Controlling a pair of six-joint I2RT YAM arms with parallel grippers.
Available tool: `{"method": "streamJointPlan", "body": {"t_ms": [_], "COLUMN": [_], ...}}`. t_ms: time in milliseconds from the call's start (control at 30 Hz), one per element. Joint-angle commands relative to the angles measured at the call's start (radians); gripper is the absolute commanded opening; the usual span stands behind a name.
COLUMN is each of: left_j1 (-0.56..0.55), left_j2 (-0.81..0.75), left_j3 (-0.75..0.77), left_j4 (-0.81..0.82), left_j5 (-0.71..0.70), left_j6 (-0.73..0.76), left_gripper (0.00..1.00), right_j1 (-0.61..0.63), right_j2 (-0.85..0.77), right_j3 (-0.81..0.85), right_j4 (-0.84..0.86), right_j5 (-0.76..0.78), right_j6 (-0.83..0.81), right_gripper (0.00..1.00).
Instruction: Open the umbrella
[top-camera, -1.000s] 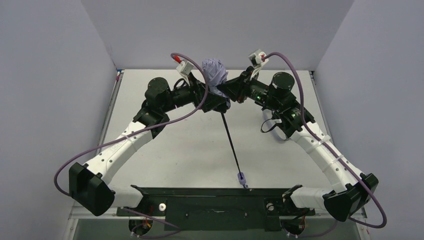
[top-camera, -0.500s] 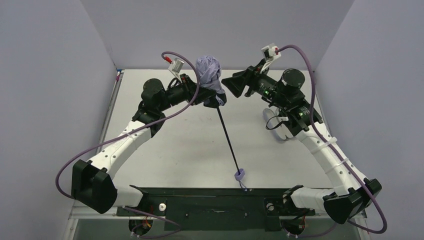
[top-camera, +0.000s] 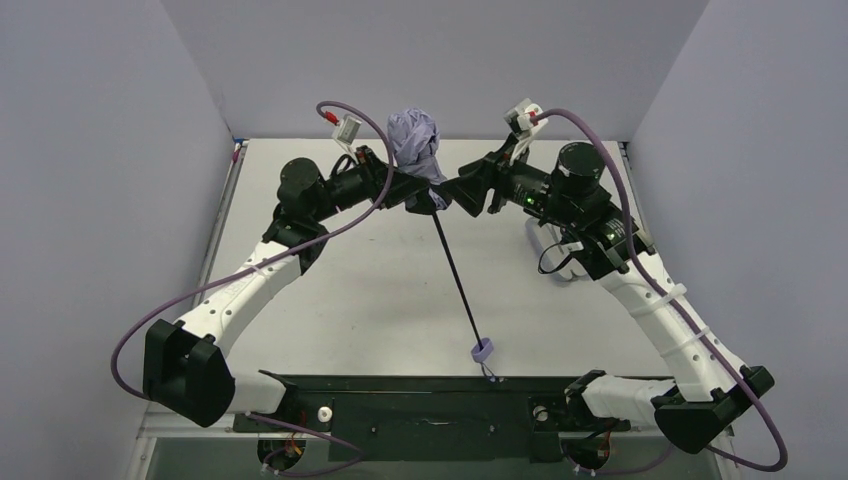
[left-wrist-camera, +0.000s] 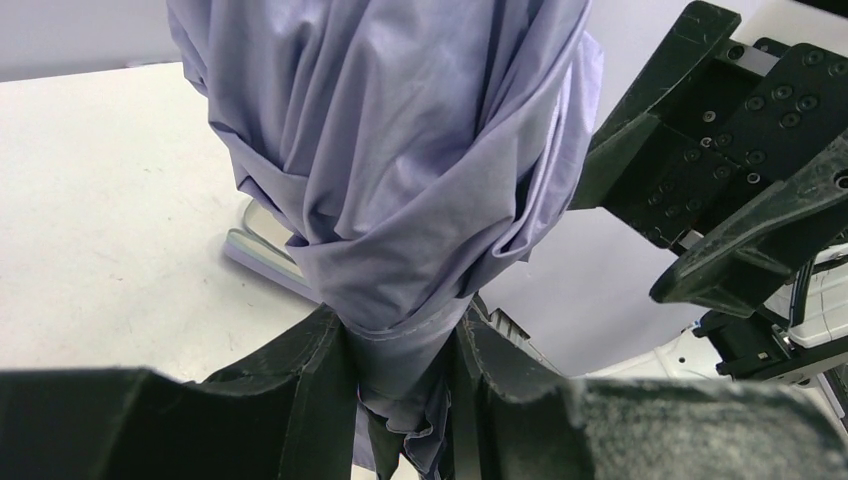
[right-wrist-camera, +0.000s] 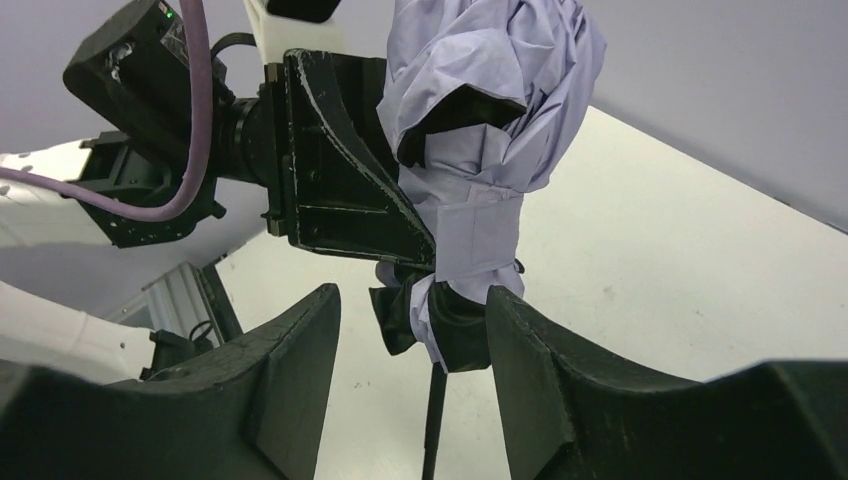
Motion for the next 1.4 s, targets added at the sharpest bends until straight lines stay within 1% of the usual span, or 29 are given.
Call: {"method": "streamJointPlan", "body": {"t_ms": [0,100,167,333,400,500,567,600,633,667,700,733,867,1200,1367], "left_j1": [-0.014,-0.026,-0.033,-0.042,-0.042,-0.040,-0.040,-0.040,-0.040,-0.040,-0.040,-0.039,-0.036,-0.035,-0.035], "left_j2": [-0.029,-0.034,-0.039,-0.046,-0.049,-0.053,-0.055,-0.056,-0.057,-0.057,-0.058,-0.060,-0.066,-0.061,-0.062], "left_j3": [0.030,0.031,0.031,0.029,0.029,0.026,0.023,0.021,0.020,0.017,0.015,0.011,-0.002,0.003,0.007], "left_j4": [0.107,0.102,0.098,0.098,0.096,0.095,0.097,0.100,0.102,0.107,0.111,0.124,0.161,0.210,0.217], "left_j5": [0.010,0.018,0.020,0.022,0.023,0.022,0.022,0.023,0.025,0.028,0.030,0.033,0.047,0.081,0.079], "left_j6": [-0.011,-0.002,0.006,0.012,0.013,0.014,0.013,0.013,0.013,0.010,0.009,0.002,-0.019,-0.058,-0.063], "left_gripper": [0.00,0.00,0.00,0.00,0.00,0.00,0.00,0.00,0.00,0.00,0.00,0.00,0.00,0.00,0.00], "right_j1": [0.031,0.040,0.043,0.043,0.043,0.044,0.043,0.041,0.040,0.037,0.036,0.030,0.004,-0.011,-0.025], "right_j2": [0.011,0.036,0.049,0.069,0.072,0.070,0.066,0.063,0.062,0.059,0.058,0.055,0.050,0.060,0.069], "right_j3": [0.063,0.074,0.081,0.091,0.086,0.081,0.067,0.064,0.059,0.058,0.053,0.050,0.042,0.042,0.045], "right_j4": [-0.032,-0.035,-0.030,-0.028,-0.035,-0.045,-0.049,-0.049,-0.050,-0.053,-0.054,-0.056,-0.060,-0.099,-0.116], "right_j5": [0.092,0.120,0.130,0.131,0.133,0.136,0.137,0.137,0.137,0.138,0.140,0.142,0.151,0.220,0.234], "right_j6": [-0.097,-0.103,-0.109,-0.118,-0.124,-0.130,-0.139,-0.140,-0.143,-0.143,-0.145,-0.145,-0.152,-0.281,-0.310], "right_gripper": [0.51,0.51,0.48,0.35,0.32,0.36,0.29,0.23,0.20,0.12,0.08,0.00,0.00,0.00,0.00]}}
